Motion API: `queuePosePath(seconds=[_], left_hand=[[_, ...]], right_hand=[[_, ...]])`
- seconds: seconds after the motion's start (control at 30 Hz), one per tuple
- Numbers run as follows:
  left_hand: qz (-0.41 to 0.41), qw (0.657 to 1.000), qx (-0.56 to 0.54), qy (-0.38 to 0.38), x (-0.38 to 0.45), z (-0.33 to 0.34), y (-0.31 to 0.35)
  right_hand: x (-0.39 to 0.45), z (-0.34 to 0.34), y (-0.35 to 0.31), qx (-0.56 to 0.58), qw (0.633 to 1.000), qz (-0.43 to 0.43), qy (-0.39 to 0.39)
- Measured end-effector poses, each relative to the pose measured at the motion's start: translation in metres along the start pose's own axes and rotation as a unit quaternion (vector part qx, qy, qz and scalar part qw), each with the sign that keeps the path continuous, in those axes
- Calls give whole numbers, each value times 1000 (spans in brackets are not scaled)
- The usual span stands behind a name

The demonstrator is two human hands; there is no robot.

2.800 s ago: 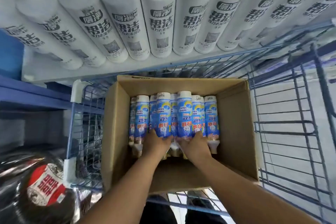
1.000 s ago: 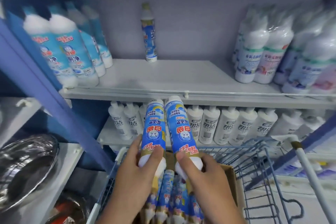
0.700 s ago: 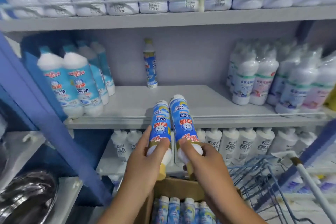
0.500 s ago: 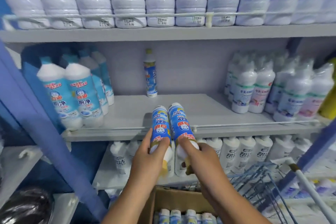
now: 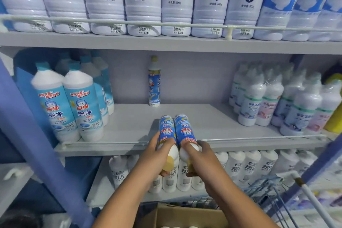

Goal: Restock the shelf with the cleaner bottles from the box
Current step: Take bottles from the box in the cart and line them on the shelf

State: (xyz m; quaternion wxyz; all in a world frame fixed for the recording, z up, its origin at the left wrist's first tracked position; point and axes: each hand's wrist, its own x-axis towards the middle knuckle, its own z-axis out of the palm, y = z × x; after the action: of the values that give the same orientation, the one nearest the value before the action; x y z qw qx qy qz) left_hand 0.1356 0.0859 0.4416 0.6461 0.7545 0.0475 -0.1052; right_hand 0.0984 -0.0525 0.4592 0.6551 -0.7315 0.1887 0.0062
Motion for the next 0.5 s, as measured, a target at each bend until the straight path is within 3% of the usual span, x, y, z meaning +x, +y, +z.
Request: queuePosePath(seconds=[0.17, 0.3, 0.4, 0.5], left_hand=[[8, 997, 56, -50, 8, -8, 4], [60, 990, 76, -99, 5, -21, -2], [90, 984, 42, -147, 1, -26, -14], [106, 986, -3, -129, 2, -20, -20]], right_hand=[[10, -4, 2, -25, 997, -58, -42], [11, -20, 10, -46, 988, -101, -104], [15, -31, 20, -52, 980, -133, -141], [22, -33, 27, -42, 978, -154, -135]])
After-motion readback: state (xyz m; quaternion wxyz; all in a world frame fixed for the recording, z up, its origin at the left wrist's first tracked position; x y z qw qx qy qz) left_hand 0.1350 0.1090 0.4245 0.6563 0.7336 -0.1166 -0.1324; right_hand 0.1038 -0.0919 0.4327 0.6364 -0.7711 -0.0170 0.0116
